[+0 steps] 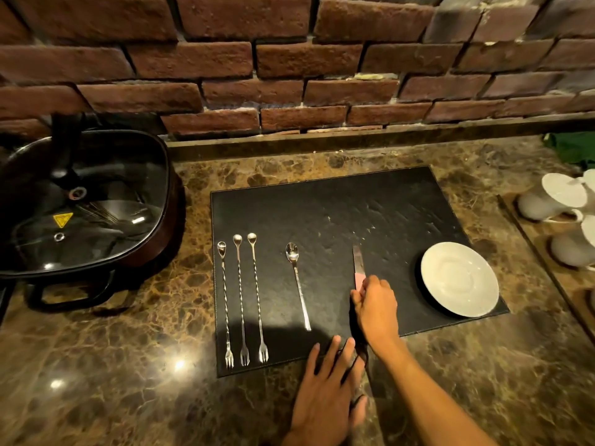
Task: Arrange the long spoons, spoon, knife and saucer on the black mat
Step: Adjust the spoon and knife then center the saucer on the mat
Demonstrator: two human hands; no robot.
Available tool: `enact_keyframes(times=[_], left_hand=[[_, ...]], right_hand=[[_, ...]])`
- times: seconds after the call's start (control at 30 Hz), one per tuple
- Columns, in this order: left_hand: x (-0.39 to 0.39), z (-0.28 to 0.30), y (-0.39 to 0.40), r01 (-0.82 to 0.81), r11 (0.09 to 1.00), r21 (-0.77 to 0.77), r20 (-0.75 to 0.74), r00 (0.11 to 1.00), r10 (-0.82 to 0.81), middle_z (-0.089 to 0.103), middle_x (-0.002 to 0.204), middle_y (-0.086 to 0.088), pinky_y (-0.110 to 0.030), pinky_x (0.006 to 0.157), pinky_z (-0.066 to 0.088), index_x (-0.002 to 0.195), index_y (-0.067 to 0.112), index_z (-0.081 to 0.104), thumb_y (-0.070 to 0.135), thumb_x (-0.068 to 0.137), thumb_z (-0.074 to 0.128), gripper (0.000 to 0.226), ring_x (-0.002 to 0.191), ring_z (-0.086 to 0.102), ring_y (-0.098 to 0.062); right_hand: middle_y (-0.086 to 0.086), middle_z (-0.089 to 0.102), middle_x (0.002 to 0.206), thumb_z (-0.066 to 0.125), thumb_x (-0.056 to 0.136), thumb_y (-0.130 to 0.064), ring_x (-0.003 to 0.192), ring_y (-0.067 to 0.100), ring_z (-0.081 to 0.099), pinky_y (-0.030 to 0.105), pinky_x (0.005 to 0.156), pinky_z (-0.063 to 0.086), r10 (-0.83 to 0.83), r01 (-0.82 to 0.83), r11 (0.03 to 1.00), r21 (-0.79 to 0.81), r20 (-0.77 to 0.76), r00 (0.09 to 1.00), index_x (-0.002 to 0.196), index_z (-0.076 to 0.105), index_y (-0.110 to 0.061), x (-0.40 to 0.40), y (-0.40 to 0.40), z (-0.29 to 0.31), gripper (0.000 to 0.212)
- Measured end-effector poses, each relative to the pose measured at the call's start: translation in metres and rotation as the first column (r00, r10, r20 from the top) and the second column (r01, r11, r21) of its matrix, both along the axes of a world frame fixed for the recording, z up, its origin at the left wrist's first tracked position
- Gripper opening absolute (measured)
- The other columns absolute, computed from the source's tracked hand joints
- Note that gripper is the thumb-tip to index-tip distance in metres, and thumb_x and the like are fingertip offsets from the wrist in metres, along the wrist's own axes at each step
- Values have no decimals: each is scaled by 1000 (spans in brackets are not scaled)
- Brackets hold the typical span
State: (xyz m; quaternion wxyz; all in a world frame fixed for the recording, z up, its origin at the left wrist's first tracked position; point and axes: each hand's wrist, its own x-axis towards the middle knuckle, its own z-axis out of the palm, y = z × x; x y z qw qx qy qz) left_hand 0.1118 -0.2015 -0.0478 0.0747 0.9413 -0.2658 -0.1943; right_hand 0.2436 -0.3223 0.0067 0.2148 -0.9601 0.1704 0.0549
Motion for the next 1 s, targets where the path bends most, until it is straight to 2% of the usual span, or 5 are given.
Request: enact_keyframes(times=[0.53,0.73,0.8,0.87,1.0], left_hand=[[-1,12,-7,-80,997,-22,-27,996,80,56,150,1,-49,109,27,138,33,60,66,73,57,73,138,53,-22],[11,31,-70,-252,945,-207,26,965,263,61,144,-7,-42,109,43,131,24,66,51,77,59,61,133,59,-24],[23,40,-108,-383,850,-361,11,910,415,59,144,-4,-33,105,51,136,22,62,41,87,55,53,131,59,-21],[41,46,-146,-590,639,-493,-179,788,589,49,151,-3,-26,111,40,147,21,50,29,98,53,50,137,52,-19],[89,57,-210,-875,228,-427,-581,459,673,55,140,-12,-19,96,40,149,12,46,10,96,54,53,118,57,-21]], right_hand=[[11,56,110,61,89,-33,102,30,54,37,85,44,163,-161,978,130,-3,987,112,58,-8,10,2,-6,34],[13,60,88,59,90,-29,84,34,57,40,76,45,54,-111,945,308,186,981,89,61,-9,7,-78,18,20],[18,65,95,58,90,-19,90,37,60,47,84,49,-50,-28,950,311,241,969,96,65,-6,4,-132,25,16],[21,65,107,57,90,-11,101,38,58,49,94,46,-147,78,966,248,272,951,105,65,-3,0,-184,27,19],[21,59,123,51,90,-7,116,35,50,42,101,38,-193,176,974,141,122,974,122,59,-4,2,-260,19,32]])
